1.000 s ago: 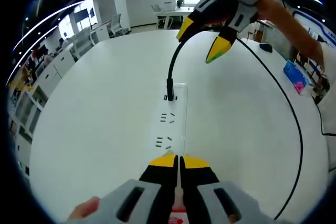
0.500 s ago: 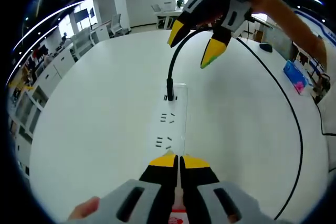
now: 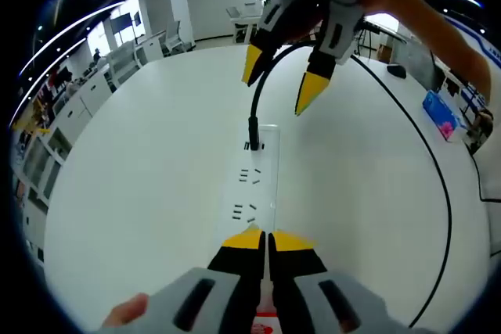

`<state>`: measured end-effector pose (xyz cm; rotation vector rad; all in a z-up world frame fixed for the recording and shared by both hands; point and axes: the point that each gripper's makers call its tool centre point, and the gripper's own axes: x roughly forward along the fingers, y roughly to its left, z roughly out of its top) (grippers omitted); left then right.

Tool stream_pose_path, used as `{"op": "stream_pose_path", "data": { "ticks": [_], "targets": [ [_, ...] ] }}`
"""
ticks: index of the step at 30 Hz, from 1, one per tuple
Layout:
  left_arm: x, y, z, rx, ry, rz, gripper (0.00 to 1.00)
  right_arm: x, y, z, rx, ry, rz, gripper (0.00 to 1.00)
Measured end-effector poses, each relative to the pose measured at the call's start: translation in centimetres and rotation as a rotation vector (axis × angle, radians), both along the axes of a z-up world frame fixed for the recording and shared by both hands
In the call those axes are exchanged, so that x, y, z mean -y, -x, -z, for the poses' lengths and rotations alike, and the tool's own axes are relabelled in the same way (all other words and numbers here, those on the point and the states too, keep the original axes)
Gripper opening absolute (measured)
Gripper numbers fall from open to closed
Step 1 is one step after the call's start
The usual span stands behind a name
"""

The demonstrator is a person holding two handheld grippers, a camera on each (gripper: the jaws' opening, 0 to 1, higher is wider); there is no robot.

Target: Locate the USB plug end of the data cable currently connected to the USB port on the desk. Grip the plug, withdraw it from the port, and place it onto the desktop.

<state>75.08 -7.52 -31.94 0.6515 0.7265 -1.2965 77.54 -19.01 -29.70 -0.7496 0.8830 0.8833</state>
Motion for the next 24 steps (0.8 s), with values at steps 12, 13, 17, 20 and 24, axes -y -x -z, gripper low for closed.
{"op": "stream_pose_path", "data": {
  "ticks": [12,13,17,20,24],
  "targets": [
    [0.0,0.0,0.0,0.000,0.001,0.000,0.03,-0.9,-1.4,0.5,0.001,0.103,-0.084,0.43],
    [0.1,0.0,0.0,0.000,0.001,0.000,0.03,-1.0,-1.5,0.5,-0.005,0.097,-0.087,0.43],
    [0.1,0.0,0.1,0.000,0.000,0.000,0.03,-1.2,-1.6,0.9,-0.025,0.109,-0.105,0.43],
    [0.1,0.0,0.1,-0.001,0.001,0.000,0.03,-1.1,-1.3,1.4,-0.047,0.151,-0.136,0.44],
    [0.2,0.0,0.1,0.000,0.000,0.000,0.03,-1.3,-1.3,1.6,-0.052,0.155,-0.150,0.44]
  ]
}}
